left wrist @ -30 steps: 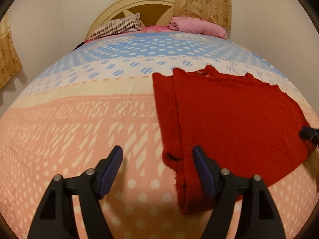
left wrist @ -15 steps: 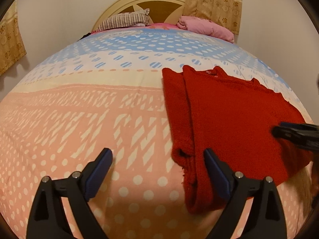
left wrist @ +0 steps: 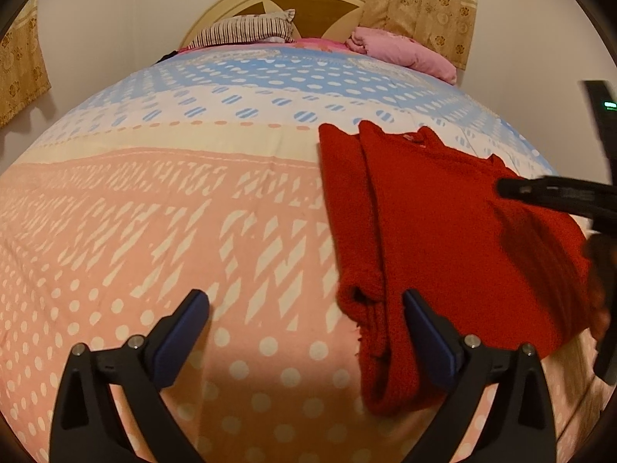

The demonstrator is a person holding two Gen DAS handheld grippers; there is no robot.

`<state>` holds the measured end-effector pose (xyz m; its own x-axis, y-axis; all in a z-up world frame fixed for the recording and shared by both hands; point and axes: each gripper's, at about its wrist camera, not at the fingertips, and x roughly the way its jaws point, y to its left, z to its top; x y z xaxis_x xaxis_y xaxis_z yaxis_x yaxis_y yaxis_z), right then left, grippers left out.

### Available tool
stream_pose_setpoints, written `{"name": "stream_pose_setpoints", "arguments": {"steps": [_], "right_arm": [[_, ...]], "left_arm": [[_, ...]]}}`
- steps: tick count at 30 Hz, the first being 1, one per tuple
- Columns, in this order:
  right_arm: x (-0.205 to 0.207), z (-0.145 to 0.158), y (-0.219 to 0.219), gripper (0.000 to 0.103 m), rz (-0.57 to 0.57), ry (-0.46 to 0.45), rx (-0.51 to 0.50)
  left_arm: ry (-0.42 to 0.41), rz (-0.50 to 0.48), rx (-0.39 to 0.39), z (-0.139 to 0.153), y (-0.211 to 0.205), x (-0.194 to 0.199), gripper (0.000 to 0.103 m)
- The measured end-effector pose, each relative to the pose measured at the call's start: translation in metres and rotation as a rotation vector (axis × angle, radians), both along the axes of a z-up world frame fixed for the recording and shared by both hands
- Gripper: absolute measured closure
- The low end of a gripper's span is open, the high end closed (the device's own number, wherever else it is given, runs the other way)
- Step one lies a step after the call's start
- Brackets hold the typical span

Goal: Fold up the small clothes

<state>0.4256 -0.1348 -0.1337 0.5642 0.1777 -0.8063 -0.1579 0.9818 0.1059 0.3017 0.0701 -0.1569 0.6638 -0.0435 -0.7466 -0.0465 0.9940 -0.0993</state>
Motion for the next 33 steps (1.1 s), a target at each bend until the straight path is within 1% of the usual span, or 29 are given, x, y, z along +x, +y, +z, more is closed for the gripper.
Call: {"name": "stream_pose_setpoints", "arguments": {"steps": [2,3,4,6,9,12,15,16,18,19,21,23,25,26,27,28,29,31,33], "right_arm": [[0.012,-0.016,0.005,0.045,-0.012,0.048,-0.041],[0.017,-0.024,0.005,0.045,-0.021,0.062,-0.04],[0.02,-0.025,0.004,0.044,-0.033,0.036,-0.026],[0.022,-0.026,0.002,0.043,-0.053,0.029,-0.008],[0.028,-0.03,0.006,0.04,-0.047,0.008,-0.037],[0.035,-0.033,0.003,0.038,-0.052,-0.008,-0.028],[0.037,-0.033,0.006,0.037,-0.053,-0.012,-0.044],[0.037,-0.032,0.007,0.037,-0.05,-0.013,-0.047],[0.031,-0.028,0.003,0.037,-0.046,-0.022,-0.015],[0.025,-0.024,-0.002,0.037,-0.052,-0.031,0.01],[0.012,-0.018,-0.006,0.037,-0.053,-0.055,0.019],[-0.004,-0.012,-0.005,0.037,-0.015,-0.078,0.018],[-0.017,-0.008,0.003,0.039,0.04,-0.087,0.008],[-0.019,-0.008,0.01,0.046,0.077,-0.073,0.0],[-0.019,-0.008,0.014,0.051,0.097,-0.064,-0.002],[-0.018,-0.009,0.022,0.052,0.119,-0.054,-0.009],[-0.015,-0.011,0.03,0.057,0.132,-0.044,-0.016],[-0.004,-0.021,0.043,0.057,0.14,-0.011,-0.043],[0.006,-0.025,0.045,0.057,0.119,-0.025,-0.045]], "left_arm": [[0.006,0.0,-0.011,-0.001,0.001,0.001,0.0],[0.009,-0.001,-0.016,-0.002,0.002,0.002,0.0],[0.011,-0.002,-0.022,-0.002,0.003,0.002,0.0],[0.017,-0.001,-0.031,-0.003,0.004,0.003,0.0],[0.03,-0.006,-0.043,-0.005,0.003,0.005,0.0],[0.035,-0.007,-0.054,-0.006,0.004,0.005,0.0],[0.034,-0.006,-0.069,-0.006,0.005,0.005,0.0],[0.031,-0.003,-0.078,-0.005,0.007,0.004,0.0],[0.018,0.009,-0.1,-0.004,0.011,0.002,0.0],[0.01,0.017,-0.111,-0.003,0.014,0.0,0.0],[-0.013,0.034,-0.135,-0.001,0.02,-0.004,0.0],[-0.025,0.042,-0.157,0.0,0.023,-0.005,0.0],[-0.017,0.044,-0.16,-0.001,0.023,-0.004,0.0],[-0.013,0.044,-0.154,-0.002,0.022,-0.003,0.0],[-0.015,0.045,-0.146,-0.001,0.021,-0.003,0.0],[-0.019,0.045,-0.142,0.0,0.02,-0.004,0.0],[-0.022,0.045,-0.143,0.0,0.02,-0.004,0.0],[-0.018,0.05,-0.158,-0.001,0.023,-0.003,0.0],[-0.017,0.054,-0.176,-0.001,0.026,-0.003,0.0]]}}
